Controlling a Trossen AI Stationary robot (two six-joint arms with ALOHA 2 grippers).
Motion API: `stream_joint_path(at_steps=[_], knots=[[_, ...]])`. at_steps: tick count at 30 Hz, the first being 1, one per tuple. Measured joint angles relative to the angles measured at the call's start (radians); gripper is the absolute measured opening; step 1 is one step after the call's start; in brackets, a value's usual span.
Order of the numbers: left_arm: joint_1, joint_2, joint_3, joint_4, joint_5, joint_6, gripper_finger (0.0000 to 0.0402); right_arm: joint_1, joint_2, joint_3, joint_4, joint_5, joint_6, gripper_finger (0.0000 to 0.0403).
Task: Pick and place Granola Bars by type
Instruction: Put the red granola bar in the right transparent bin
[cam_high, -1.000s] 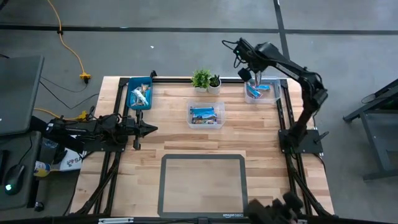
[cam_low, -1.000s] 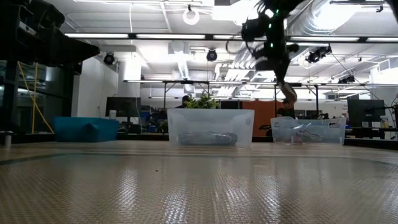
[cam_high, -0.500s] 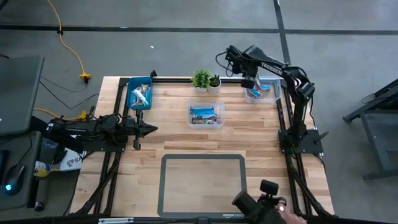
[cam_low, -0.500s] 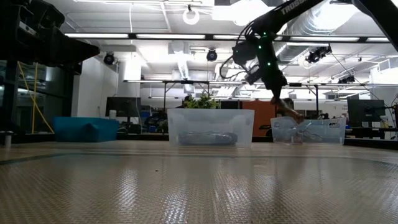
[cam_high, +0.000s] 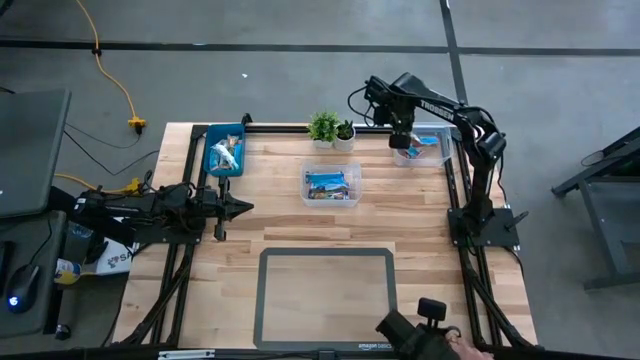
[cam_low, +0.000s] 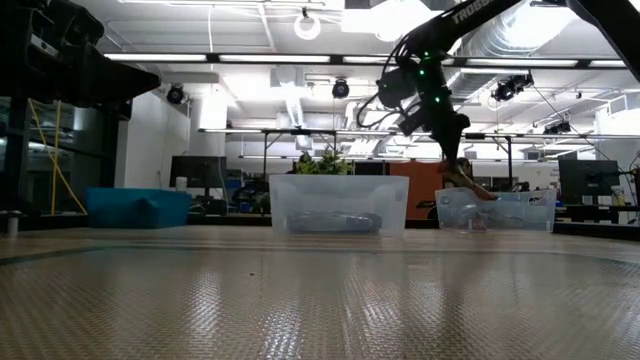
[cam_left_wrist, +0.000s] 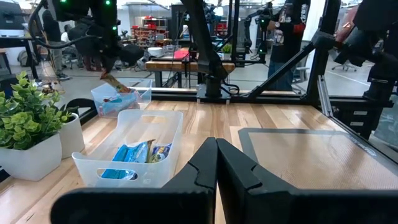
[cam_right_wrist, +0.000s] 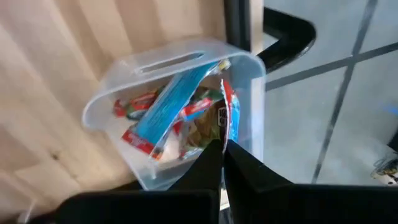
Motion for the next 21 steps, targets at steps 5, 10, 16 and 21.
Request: stream_joint_path(at_steps=[5, 10, 16, 21], knots=[[0.000, 0.000, 0.000, 0.000, 0.000, 0.000, 0.0001, 0.000, 0.000, -0.051, -0.021, -0.024, 0.005, 0.0000], [0.000, 0.000, 0.000, 0.000, 0.000, 0.000, 0.0001, 0.001, 0.000, -0.214, -0.001, 0.013, 0.042, 0.0000], [0.000, 0.000, 0.000, 0.000, 0.000, 0.000, 0.0001, 0.000, 0.000, -0.362, 0.065, 0.069, 0.066, 0.0000], [0.000, 0.000, 0.000, 0.000, -0.001, 0.000, 0.0001, 0.001, 0.000, -0.397, 0.115, 0.080, 0.144, 0.0000]])
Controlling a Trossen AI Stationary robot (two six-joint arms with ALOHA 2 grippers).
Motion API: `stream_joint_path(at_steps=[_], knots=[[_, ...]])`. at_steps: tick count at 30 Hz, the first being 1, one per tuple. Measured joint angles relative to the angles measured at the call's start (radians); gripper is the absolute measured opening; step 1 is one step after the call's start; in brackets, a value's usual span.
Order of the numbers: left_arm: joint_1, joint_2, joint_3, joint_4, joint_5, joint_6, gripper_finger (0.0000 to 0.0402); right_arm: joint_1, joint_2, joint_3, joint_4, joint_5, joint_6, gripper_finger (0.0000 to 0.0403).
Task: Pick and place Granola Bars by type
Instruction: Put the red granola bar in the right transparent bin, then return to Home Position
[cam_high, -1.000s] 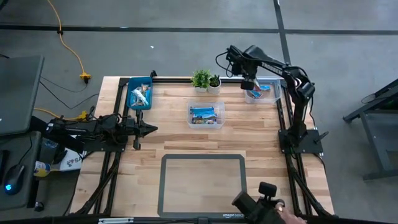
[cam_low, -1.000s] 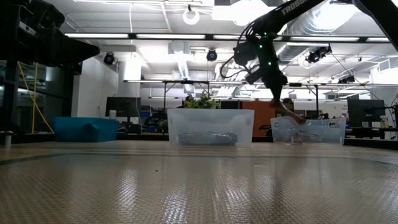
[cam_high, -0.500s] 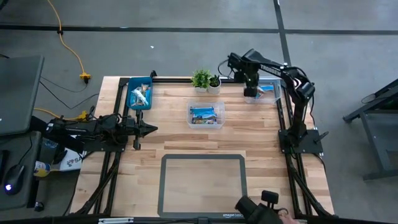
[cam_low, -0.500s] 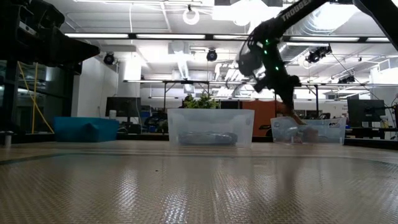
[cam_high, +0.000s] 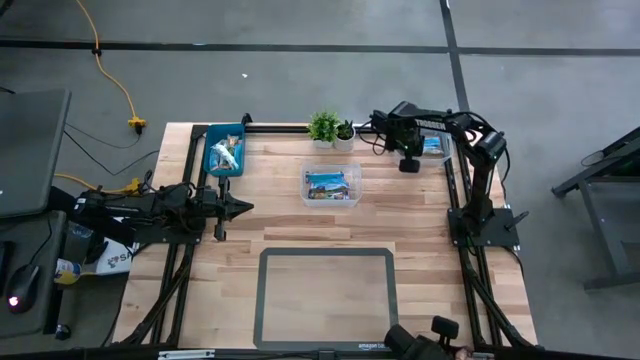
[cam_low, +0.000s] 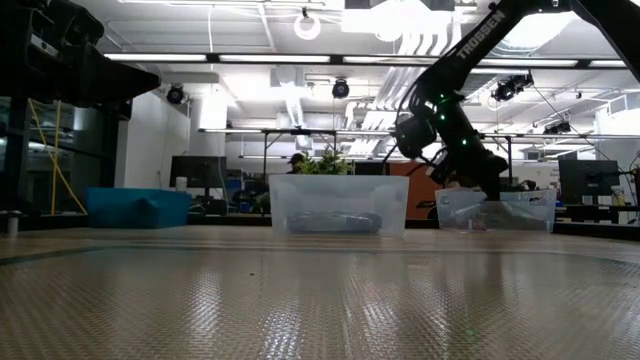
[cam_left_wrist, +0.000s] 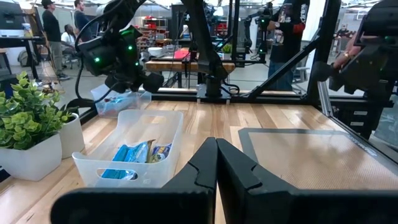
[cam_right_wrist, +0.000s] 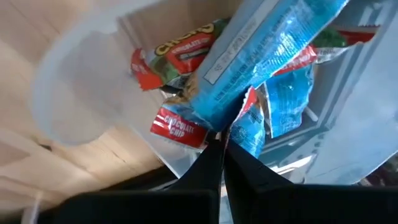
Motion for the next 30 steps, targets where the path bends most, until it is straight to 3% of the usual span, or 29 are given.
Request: stream_joint_path(at_steps=[12, 19, 23, 30], knots=[[0.000, 0.000, 0.000, 0.000, -0.001, 0.000, 0.0001, 0.000, 0.000, 0.000, 0.003, 0.057, 0.053, 0.0011], [0.000, 0.000, 0.000, 0.000, -0.001, 0.000, 0.0001, 0.000, 0.000, 0.000, 0.003, 0.060, 0.061, 0.0097], [0.000, 0.000, 0.000, 0.000, -0.001, 0.000, 0.0001, 0.000, -0.001, 0.000, -0.005, 0.118, 0.079, 0.0143], [0.000, 0.000, 0.000, 0.000, -0.001, 0.000, 0.0001, 0.000, -0.096, 0.000, 0.003, 0.218, 0.099, 0.0176]])
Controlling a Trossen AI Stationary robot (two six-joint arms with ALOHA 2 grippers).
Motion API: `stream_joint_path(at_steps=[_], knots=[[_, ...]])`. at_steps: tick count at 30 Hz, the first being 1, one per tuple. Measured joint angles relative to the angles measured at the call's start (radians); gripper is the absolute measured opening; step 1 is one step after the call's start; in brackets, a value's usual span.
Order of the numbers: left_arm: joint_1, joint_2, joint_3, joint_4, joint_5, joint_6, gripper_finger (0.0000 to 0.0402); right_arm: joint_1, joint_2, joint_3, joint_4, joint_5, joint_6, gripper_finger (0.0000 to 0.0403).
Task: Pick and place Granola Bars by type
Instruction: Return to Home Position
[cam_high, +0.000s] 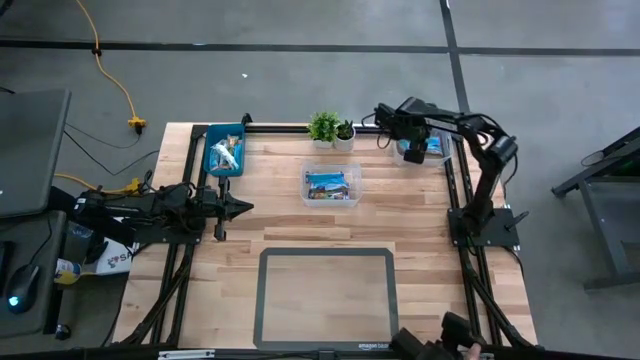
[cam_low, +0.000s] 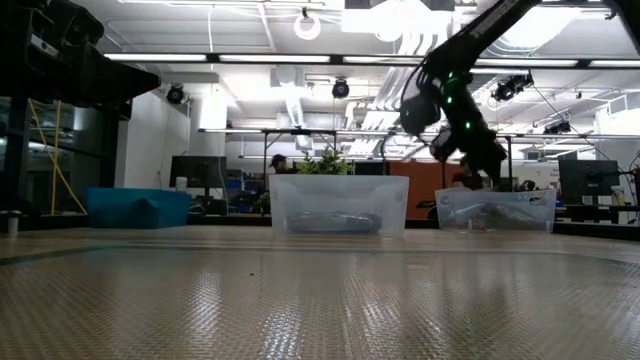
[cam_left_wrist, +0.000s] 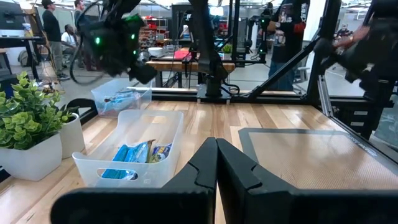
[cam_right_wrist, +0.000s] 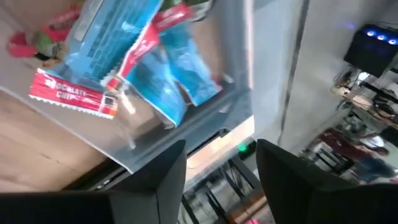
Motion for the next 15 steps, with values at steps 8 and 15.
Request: stream_joint_path(at_steps=[8, 15], knots=[[0.000, 0.000, 0.000, 0.000, 0.000, 0.000, 0.0001, 0.044, -0.224, 0.000, 0.023, -0.154, 0.064, 0.0177], [0.000, 0.000, 0.000, 0.000, 0.000, 0.000, 0.0001, 0.136, -0.496, 0.000, 0.123, -0.576, 0.212, 0.0175]])
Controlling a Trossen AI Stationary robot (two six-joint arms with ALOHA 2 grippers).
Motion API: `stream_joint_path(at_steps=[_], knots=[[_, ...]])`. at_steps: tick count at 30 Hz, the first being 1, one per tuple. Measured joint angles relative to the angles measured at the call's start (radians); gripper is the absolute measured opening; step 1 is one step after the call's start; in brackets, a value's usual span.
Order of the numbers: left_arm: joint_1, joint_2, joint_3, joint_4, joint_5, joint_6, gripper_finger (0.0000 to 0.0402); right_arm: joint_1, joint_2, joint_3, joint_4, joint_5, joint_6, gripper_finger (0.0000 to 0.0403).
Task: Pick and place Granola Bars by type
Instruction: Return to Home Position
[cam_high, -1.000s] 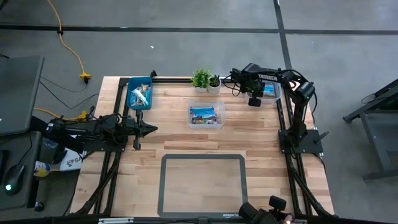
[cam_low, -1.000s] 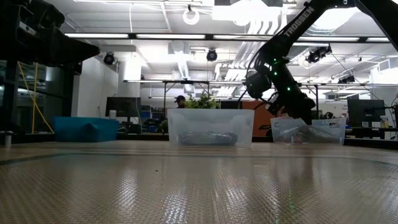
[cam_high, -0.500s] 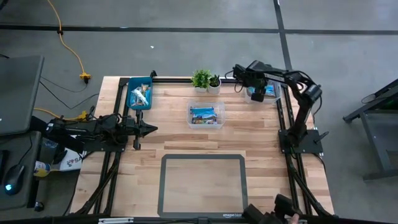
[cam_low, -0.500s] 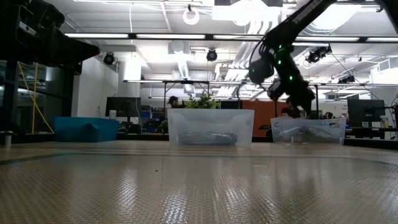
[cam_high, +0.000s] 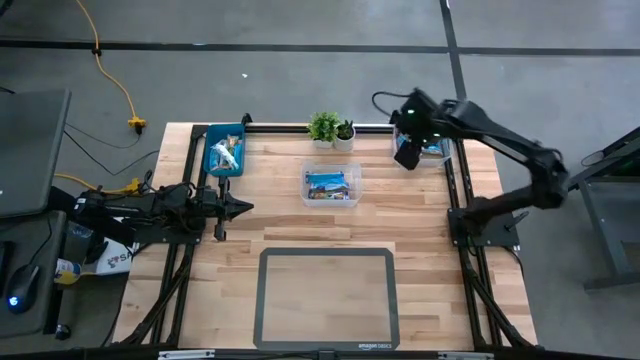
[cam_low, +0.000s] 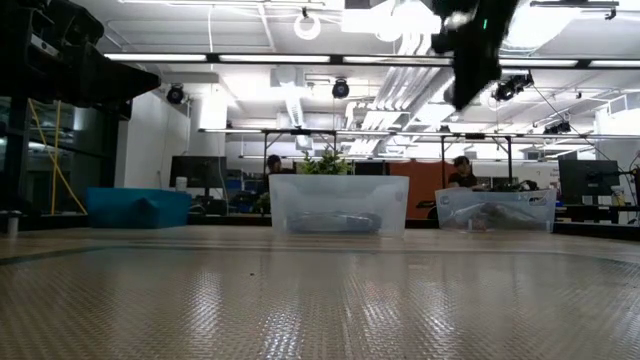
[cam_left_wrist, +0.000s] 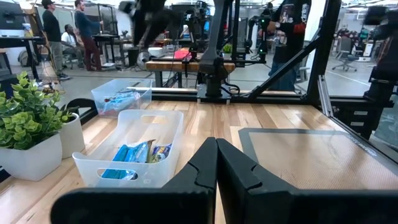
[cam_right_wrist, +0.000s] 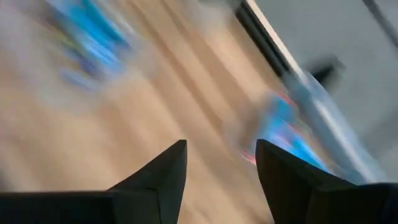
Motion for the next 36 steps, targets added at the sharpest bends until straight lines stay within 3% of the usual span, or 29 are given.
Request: stream_joint_path(at_steps=[4, 8, 12, 19, 28, 36], knots=[[0.000, 0.000, 0.000, 0.000, 0.000, 0.000, 0.0001, 0.079, -0.152, -0.005, 0.148, -0.216, 0.131, 0.0174], [0.000, 0.000, 0.000, 0.000, 0.000, 0.000, 0.0001, 0.189, -0.297, -0.055, 0.320, -0.286, 0.226, 0.0165], [0.000, 0.000, 0.000, 0.000, 0.000, 0.000, 0.0001, 0.304, -0.438, -0.166, 0.478, -0.285, 0.294, 0.0125], [0.000, 0.000, 0.000, 0.000, 0.000, 0.000, 0.0001, 0.489, -0.653, -0.431, 0.704, -0.204, 0.421, 0.0009], [0.000, 0.000, 0.000, 0.000, 0.000, 0.000, 0.0001, 0.621, -0.801, -0.717, 0.936, -0.117, 0.519, 0.0004], [0.000, 0.000, 0.000, 0.000, 0.000, 0.000, 0.0001, 0.651, -0.893, -0.905, 1.132, -0.081, 0.520, 0.0001]])
